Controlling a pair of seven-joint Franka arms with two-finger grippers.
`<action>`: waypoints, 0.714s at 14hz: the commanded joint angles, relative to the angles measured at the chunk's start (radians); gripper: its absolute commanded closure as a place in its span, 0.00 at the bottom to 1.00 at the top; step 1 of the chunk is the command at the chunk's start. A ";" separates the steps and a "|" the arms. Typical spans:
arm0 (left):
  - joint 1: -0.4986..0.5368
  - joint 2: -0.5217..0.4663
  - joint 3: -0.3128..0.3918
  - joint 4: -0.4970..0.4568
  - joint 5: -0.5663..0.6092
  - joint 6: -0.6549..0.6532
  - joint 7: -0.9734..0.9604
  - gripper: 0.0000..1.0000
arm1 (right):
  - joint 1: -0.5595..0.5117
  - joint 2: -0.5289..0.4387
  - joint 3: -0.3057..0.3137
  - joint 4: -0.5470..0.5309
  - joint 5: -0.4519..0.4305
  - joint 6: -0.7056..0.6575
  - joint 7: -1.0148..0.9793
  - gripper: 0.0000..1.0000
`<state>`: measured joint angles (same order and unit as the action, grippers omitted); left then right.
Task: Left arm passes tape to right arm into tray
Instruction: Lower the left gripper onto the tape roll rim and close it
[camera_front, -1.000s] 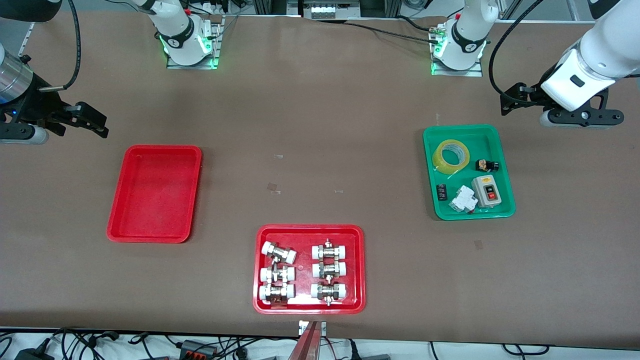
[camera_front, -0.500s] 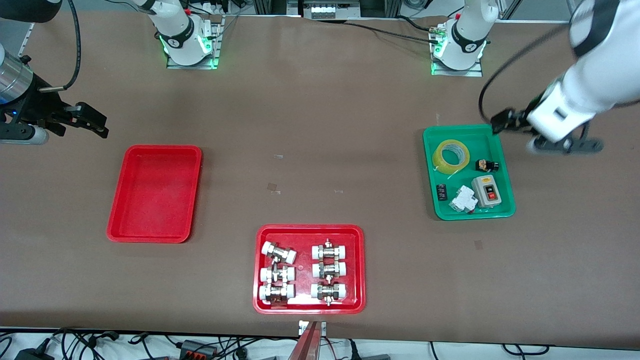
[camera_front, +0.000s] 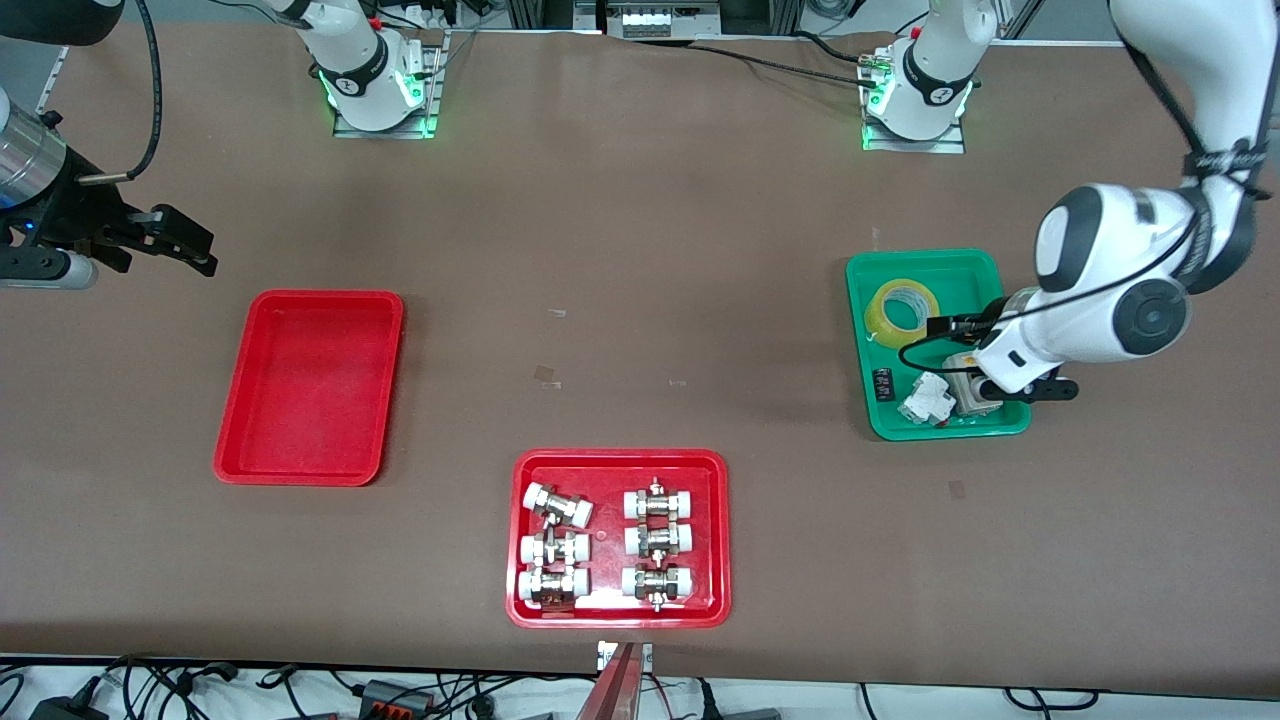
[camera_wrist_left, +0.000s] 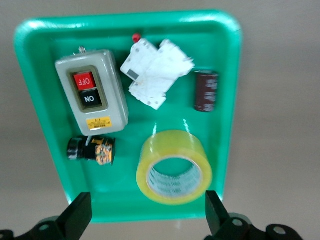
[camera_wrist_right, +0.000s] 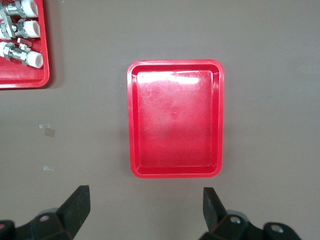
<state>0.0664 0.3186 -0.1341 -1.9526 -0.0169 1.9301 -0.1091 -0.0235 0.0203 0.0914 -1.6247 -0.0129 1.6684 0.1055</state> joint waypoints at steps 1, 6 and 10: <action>0.004 -0.042 -0.004 -0.136 -0.002 0.107 0.006 0.00 | 0.000 -0.006 0.002 0.002 -0.004 -0.009 -0.010 0.00; 0.004 -0.049 -0.004 -0.227 -0.002 0.168 -0.009 0.00 | 0.000 -0.006 0.002 0.002 -0.002 -0.009 -0.010 0.00; 0.000 -0.042 -0.006 -0.279 0.020 0.242 -0.030 0.00 | 0.000 -0.006 0.002 0.002 -0.002 -0.009 -0.010 0.00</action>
<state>0.0667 0.3091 -0.1356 -2.1778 -0.0157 2.1272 -0.1166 -0.0234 0.0201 0.0914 -1.6247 -0.0129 1.6684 0.1055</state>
